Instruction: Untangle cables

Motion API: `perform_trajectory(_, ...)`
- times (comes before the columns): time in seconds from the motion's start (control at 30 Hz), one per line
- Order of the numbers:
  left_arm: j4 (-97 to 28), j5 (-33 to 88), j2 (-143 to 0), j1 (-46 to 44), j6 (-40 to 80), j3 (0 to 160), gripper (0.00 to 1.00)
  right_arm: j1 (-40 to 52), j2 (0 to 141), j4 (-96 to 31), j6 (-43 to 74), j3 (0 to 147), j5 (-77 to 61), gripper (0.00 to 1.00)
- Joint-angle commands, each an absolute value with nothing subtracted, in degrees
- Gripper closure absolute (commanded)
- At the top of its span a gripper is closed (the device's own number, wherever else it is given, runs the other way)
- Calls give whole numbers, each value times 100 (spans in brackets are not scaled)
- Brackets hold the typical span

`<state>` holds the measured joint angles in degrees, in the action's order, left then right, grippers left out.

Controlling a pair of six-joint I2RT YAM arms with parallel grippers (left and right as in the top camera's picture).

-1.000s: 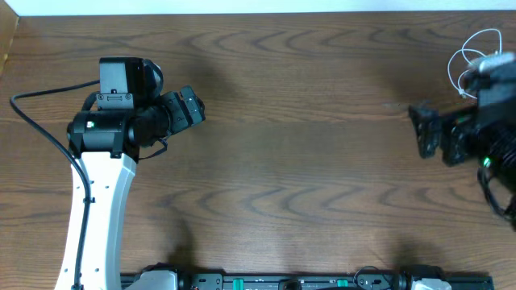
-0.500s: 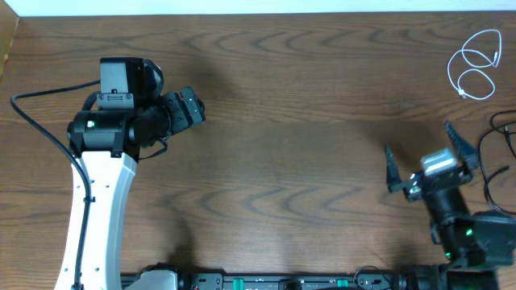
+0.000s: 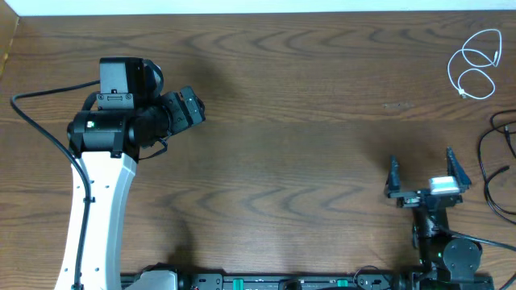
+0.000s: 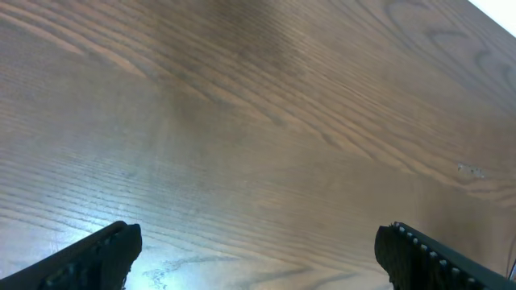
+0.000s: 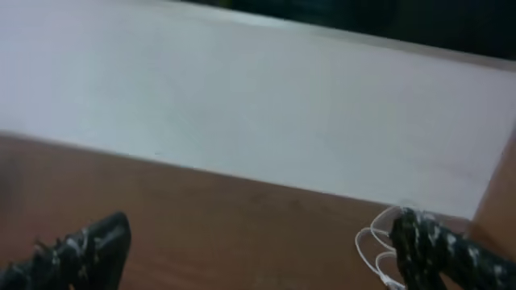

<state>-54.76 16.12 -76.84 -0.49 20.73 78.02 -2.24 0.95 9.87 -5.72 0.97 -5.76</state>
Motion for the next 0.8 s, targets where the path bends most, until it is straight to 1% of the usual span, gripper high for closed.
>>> perform_trajectory(0.0, -5483, 1535, -7710, -34, 2018, 7734, 2, -274, 27, 1066, -69, 32, 60, 1)
perform_trajectory(0.1, -5483, 1535, -7710, -34, 2018, 7734, 2, -274, 27, 875, -69, 32, 325, 1)
perform_trajectory(0.33, -5483, 1535, -7710, -34, 2018, 7734, 2, -274, 27, -336, -69, 32, 414, 1)
perform_trajectory(0.77, -5483, 1535, -7710, -34, 2018, 7734, 2, -279, 30, -390, -69, 32, 395, 1)
